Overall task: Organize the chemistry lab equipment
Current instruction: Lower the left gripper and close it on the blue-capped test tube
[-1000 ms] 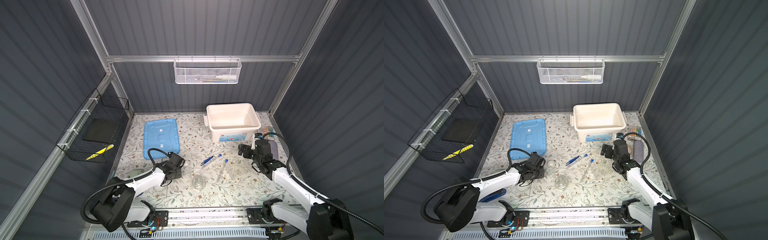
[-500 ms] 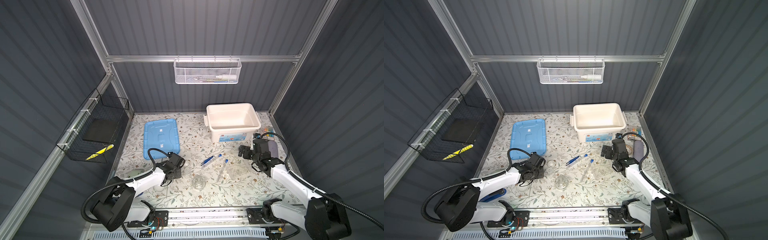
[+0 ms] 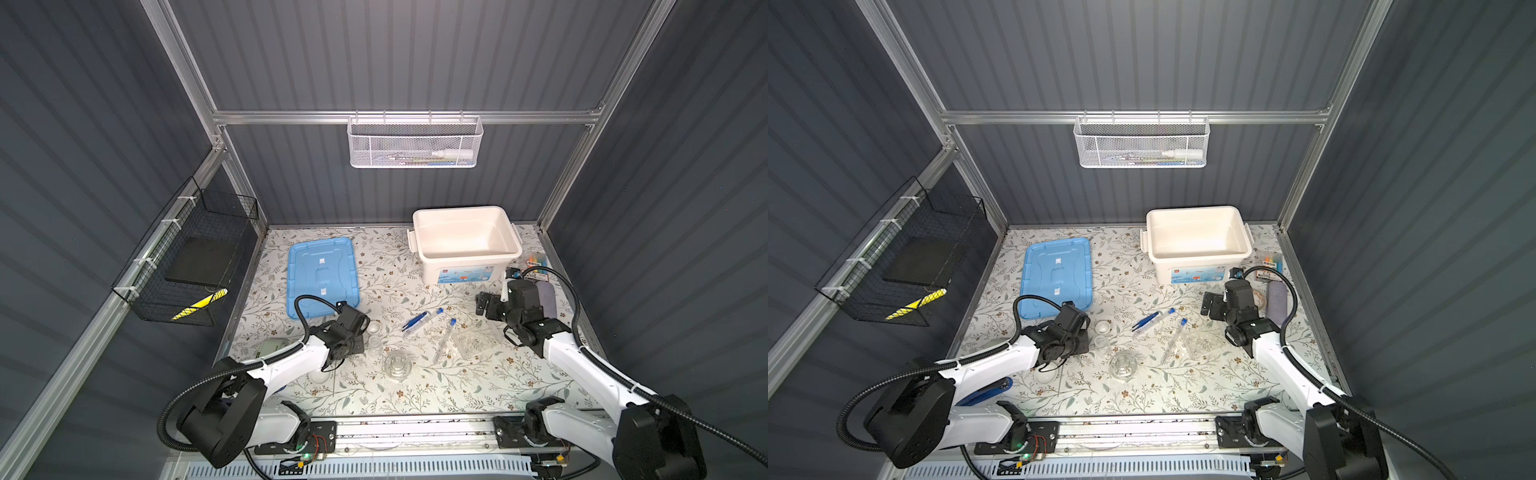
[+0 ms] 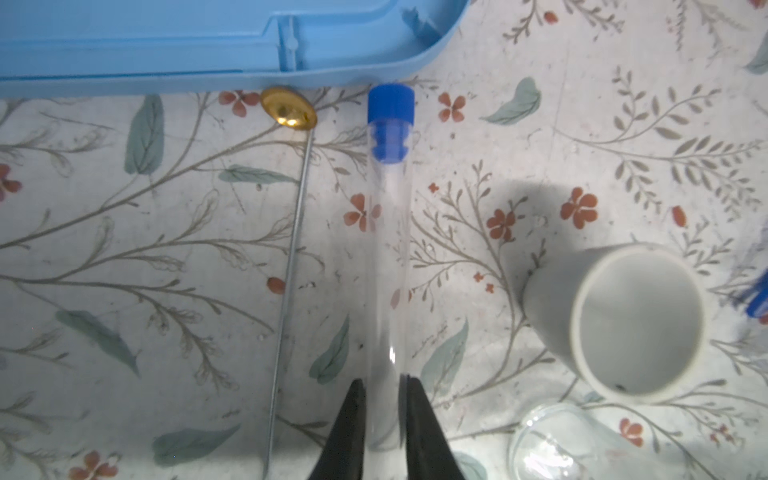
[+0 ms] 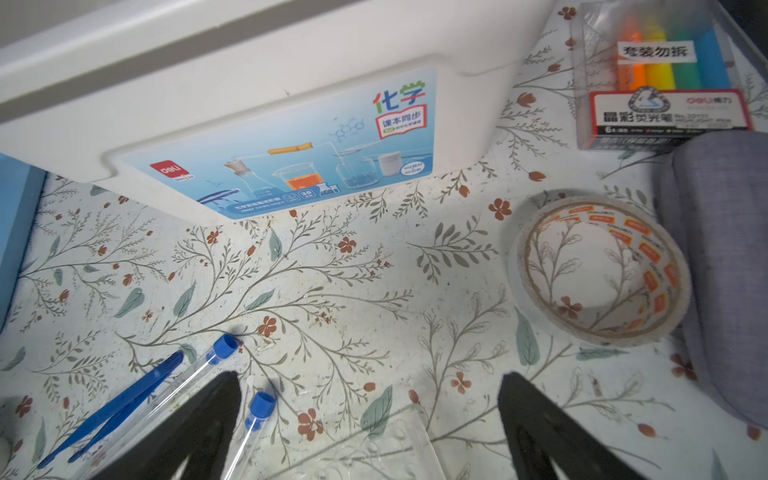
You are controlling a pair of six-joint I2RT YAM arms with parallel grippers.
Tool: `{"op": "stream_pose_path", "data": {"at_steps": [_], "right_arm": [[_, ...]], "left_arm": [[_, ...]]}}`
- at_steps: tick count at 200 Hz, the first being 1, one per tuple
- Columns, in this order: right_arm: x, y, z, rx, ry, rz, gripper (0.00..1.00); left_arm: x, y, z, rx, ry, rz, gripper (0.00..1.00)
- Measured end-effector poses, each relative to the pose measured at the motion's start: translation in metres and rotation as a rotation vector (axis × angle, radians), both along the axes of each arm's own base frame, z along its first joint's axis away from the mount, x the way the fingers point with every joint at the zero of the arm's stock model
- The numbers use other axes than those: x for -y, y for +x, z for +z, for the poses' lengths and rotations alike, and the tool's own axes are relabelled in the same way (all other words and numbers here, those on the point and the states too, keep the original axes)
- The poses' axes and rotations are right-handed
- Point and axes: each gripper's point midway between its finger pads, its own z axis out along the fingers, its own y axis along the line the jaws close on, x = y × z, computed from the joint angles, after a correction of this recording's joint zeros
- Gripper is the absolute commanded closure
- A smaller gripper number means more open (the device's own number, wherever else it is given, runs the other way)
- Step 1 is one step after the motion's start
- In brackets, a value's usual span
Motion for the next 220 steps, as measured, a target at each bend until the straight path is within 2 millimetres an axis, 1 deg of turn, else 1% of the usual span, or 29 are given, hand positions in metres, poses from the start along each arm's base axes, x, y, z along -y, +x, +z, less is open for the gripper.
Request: {"op": "stream_pose_path", "data": {"at_steps": [42, 71, 90, 120, 152, 180, 199, 220], "right_arm": [[-0.014, 0.001, 0.004, 0.011, 0.054, 0.058, 0.13], [-0.025, 0.001, 0.007, 0.023, 0.095, 0.1, 0.14], [-0.029, 0.001, 0.008, 0.025, 0.114, 0.118, 0.15], [-0.035, 0.0, 0.01, 0.03, 0.142, 0.135, 0.16], [-0.047, 0.0, 0.014, 0.038, 0.18, 0.175, 0.19], [-0.057, 0.0, 0.014, 0.036, 0.212, 0.206, 0.19], [-0.061, 0.001, 0.005, 0.006, 0.216, 0.213, 0.19], [-0.062, -0.001, -0.004, -0.023, 0.213, 0.212, 0.19]], "left_arm": [[0.004, 0.005, 0.016, 0.055, -0.036, -0.007, 0.8], [0.005, 0.007, 0.026, 0.085, -0.049, -0.02, 0.8], [0.007, 0.01, 0.036, 0.113, -0.059, -0.032, 0.8], [0.014, 0.02, 0.057, 0.17, -0.072, -0.062, 0.79], [0.021, 0.029, 0.071, 0.216, -0.072, -0.101, 0.79], [0.036, 0.044, 0.084, 0.255, -0.086, -0.145, 0.79], [0.042, 0.051, 0.084, 0.255, -0.073, -0.166, 0.8], [0.042, 0.053, 0.074, 0.227, -0.045, -0.177, 0.77]]}}
